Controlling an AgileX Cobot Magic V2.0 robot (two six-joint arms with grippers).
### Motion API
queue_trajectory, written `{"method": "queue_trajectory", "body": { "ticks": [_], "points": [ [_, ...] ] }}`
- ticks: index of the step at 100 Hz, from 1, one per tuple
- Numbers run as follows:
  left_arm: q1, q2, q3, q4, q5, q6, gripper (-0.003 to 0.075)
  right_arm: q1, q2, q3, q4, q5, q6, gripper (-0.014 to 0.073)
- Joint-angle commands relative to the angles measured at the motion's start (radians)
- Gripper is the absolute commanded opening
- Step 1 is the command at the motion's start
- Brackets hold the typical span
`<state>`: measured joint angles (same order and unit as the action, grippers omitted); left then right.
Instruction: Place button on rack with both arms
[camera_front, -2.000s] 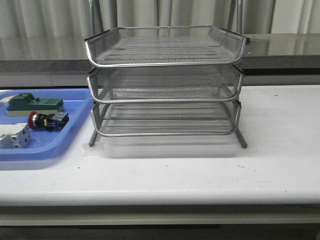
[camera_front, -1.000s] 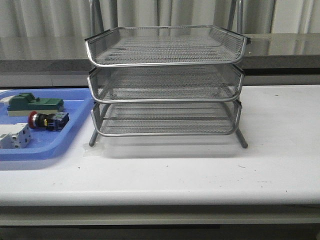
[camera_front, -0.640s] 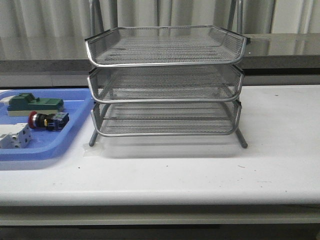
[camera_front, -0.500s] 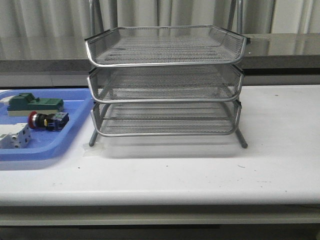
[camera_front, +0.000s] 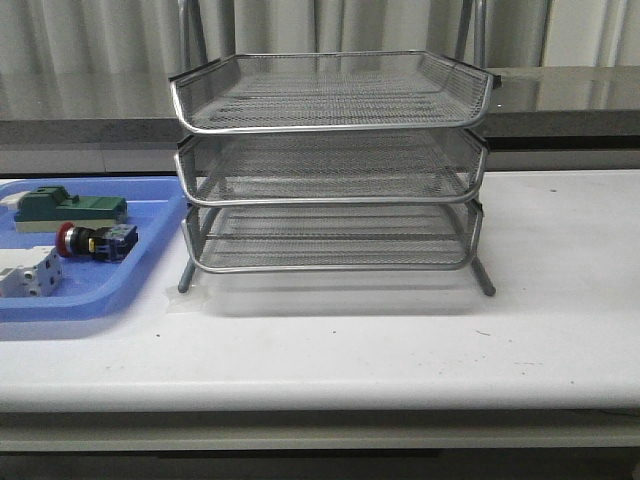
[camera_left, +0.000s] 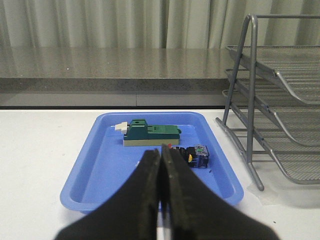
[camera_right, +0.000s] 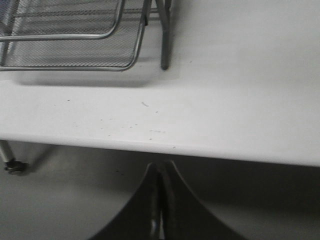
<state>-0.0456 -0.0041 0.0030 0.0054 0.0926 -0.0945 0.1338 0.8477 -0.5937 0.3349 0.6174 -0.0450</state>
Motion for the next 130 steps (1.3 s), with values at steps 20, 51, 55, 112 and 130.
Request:
{"method": "queue_trajectory", "body": {
  "ticks": [20,51,55,112,130],
  "points": [
    [-0.006,-0.016,0.035,-0.005,-0.079,-0.008,-0.0020,-0.009,0.113,-0.037,0.258,-0.151,-0.018,0.0113],
    [-0.006,-0.016,0.035,-0.005,-0.079,-0.008,-0.0020,0.016,0.231,-0.038,0.411,-0.291,-0.018,0.0346],
    [-0.006,-0.016,0.035,-0.005,-0.079,-0.008,-0.0020,0.026,0.256,-0.040,0.427,-0.308,-0.018,0.0345],
    [-0.006,-0.016,0.035,-0.005,-0.079,-0.008,-0.0020,0.113,0.626,-0.284,0.448,-0.328,-0.020,0.0345],
    [-0.006,-0.016,0.035,-0.005,-0.079,-0.008,-0.0020,0.113,0.699,-0.354,0.450,-0.307,-0.020,0.0345]
  ]
}}
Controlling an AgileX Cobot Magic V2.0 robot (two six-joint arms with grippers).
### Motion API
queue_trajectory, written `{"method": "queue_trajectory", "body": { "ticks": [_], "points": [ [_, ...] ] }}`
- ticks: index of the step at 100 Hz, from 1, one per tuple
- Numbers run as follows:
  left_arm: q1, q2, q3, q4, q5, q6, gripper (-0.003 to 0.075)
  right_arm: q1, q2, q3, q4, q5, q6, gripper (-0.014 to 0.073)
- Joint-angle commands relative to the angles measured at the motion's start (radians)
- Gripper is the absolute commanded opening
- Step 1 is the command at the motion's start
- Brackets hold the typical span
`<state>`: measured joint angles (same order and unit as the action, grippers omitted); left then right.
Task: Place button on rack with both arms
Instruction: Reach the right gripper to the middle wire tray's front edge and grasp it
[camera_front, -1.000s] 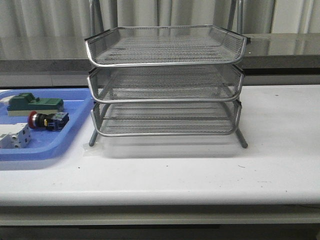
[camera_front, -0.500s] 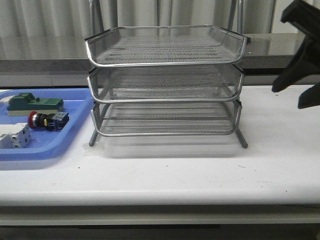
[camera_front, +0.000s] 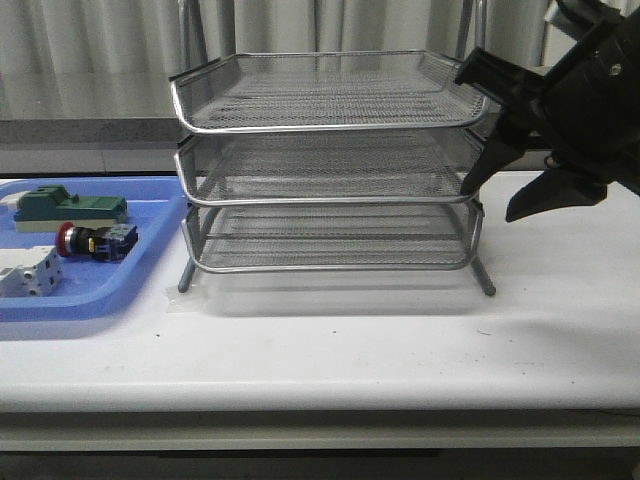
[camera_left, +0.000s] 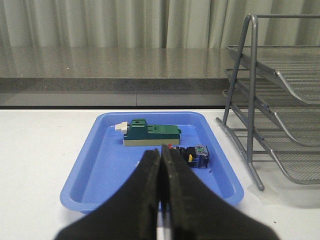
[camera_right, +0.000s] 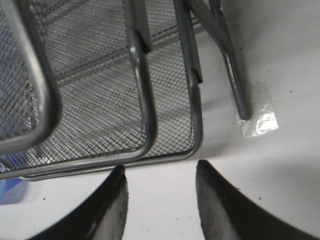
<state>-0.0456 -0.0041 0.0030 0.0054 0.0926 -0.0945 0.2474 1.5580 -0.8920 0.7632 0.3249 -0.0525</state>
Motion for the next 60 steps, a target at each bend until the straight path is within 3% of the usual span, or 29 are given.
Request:
{"method": "queue_trajectory", "body": {
  "ticks": [1,60],
  "points": [
    [-0.006,-0.016,0.035,-0.005,-0.079,-0.008,-0.0020,-0.001,-0.009,-0.060,0.021,-0.013,-0.012,0.0345],
    [-0.006,-0.016,0.035,-0.005,-0.079,-0.008,-0.0020,-0.001,0.008,-0.080,0.030,0.017,-0.012,0.0345]
  ]
}}
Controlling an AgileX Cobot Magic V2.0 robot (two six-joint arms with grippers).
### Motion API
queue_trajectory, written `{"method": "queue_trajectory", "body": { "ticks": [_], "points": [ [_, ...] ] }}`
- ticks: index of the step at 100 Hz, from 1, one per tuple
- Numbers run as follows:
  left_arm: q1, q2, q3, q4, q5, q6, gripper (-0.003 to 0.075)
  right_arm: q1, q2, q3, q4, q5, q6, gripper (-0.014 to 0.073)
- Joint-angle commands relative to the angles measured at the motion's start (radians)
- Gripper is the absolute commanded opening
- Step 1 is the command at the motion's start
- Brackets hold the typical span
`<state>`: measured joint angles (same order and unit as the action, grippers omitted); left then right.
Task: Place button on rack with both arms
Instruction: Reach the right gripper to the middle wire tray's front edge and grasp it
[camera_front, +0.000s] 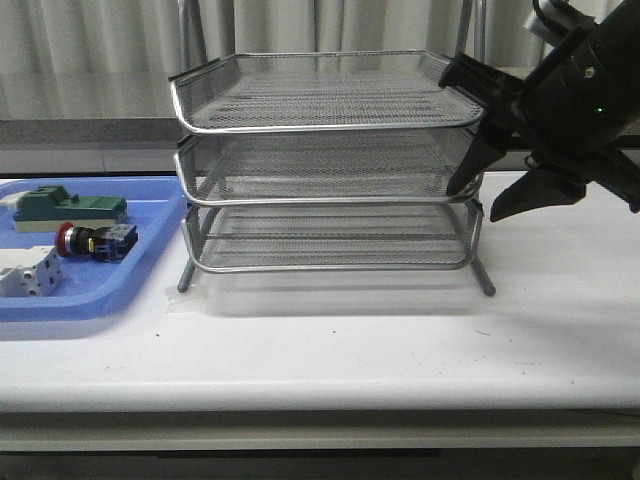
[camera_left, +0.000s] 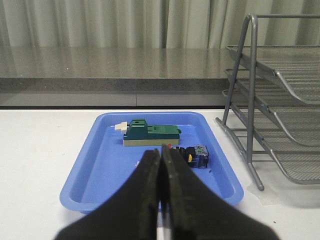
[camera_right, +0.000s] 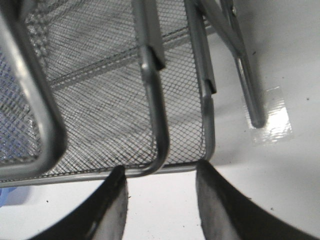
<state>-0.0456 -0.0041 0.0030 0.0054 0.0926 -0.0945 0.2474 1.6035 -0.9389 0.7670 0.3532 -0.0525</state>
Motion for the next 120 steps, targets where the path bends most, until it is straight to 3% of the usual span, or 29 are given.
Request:
{"method": "queue_trajectory", "body": {
  "ticks": [1,9,28,38,103,120],
  "points": [
    [-0.006,-0.016,0.035,-0.005,-0.079,-0.008,-0.0020,-0.001,-0.038,-0.033,0.026,-0.011,-0.012,0.0345],
    [-0.006,-0.016,0.035,-0.005,-0.079,-0.008,-0.0020,-0.003,-0.038,-0.031,0.070,-0.011,-0.035,0.0345],
    [-0.006,-0.016,0.035,-0.005,-0.079,-0.008,-0.0020,-0.003,-0.038,-0.030,0.393,-0.017,-0.374,0.0345],
    [-0.006,-0.016,0.035,-0.005,-0.079,-0.008,-0.0020,-0.006,-0.038,-0.030,0.477,-0.010,-0.455,0.0345],
    [-0.006,-0.016,0.035,-0.005,-0.079,-0.008,-0.0020,-0.037,0.023,-0.030,0.539,0.002,-0.471,0.0344],
    [-0.006,-0.016,0.035,-0.005,-0.079,-0.008,-0.0020,-0.037,0.033,-0.030,0.541,0.003,-0.471,0.0250]
  ]
}}
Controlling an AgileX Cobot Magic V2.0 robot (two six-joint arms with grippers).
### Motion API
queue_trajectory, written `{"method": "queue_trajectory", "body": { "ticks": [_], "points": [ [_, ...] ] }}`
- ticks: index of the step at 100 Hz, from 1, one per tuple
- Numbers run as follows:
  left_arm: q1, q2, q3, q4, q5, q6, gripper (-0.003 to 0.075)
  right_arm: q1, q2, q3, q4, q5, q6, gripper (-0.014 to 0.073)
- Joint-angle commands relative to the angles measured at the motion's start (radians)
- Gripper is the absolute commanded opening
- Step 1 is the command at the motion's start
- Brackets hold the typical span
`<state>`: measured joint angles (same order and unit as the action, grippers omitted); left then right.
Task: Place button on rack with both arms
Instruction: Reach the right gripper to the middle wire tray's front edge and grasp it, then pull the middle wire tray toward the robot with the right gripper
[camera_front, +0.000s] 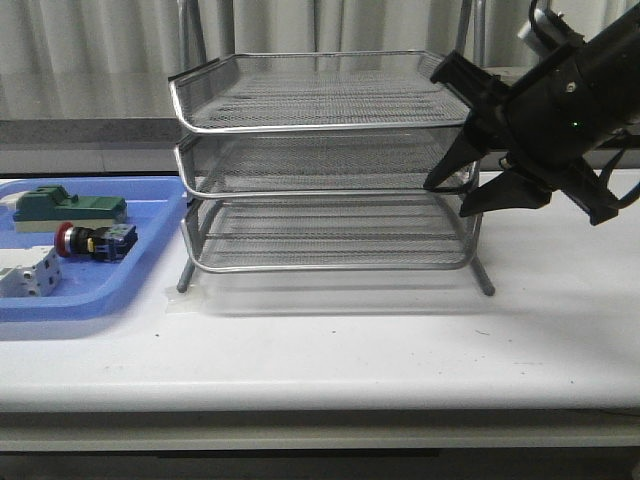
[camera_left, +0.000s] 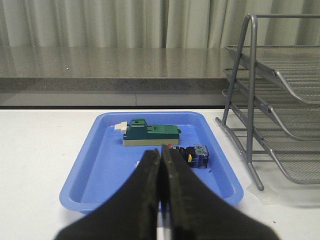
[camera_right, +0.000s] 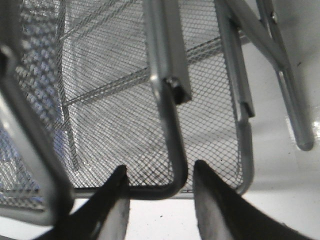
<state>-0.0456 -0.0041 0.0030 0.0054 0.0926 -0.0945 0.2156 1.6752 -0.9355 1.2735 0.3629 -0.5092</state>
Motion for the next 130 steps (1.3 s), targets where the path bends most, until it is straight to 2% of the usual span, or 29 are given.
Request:
{"method": "queue_trajectory", "body": {
  "ticks": [1,16,24,73,130],
  "points": [
    [-0.006,-0.016,0.035,-0.005,-0.079,-0.008,-0.0020,-0.005,-0.038,-0.034,0.034,-0.007,-0.014,0.0241],
    [-0.006,-0.016,0.035,-0.005,-0.079,-0.008,-0.0020,-0.005,-0.038,-0.034,0.034,-0.001,-0.014,0.0050],
    [-0.006,-0.016,0.035,-0.005,-0.079,-0.008,-0.0020,-0.005,-0.038,-0.032,0.034,0.012,-0.014,0.0001],
    [-0.006,-0.016,0.035,-0.005,-0.079,-0.008,-0.0020,-0.005,-0.071,0.075,0.026,0.064,-0.044,0.0000],
    [-0.006,-0.016,0.035,-0.005,-0.079,-0.008,-0.0020,0.000,-0.343,0.372,-0.001,0.075,-0.053,0.0000]
  ]
}}
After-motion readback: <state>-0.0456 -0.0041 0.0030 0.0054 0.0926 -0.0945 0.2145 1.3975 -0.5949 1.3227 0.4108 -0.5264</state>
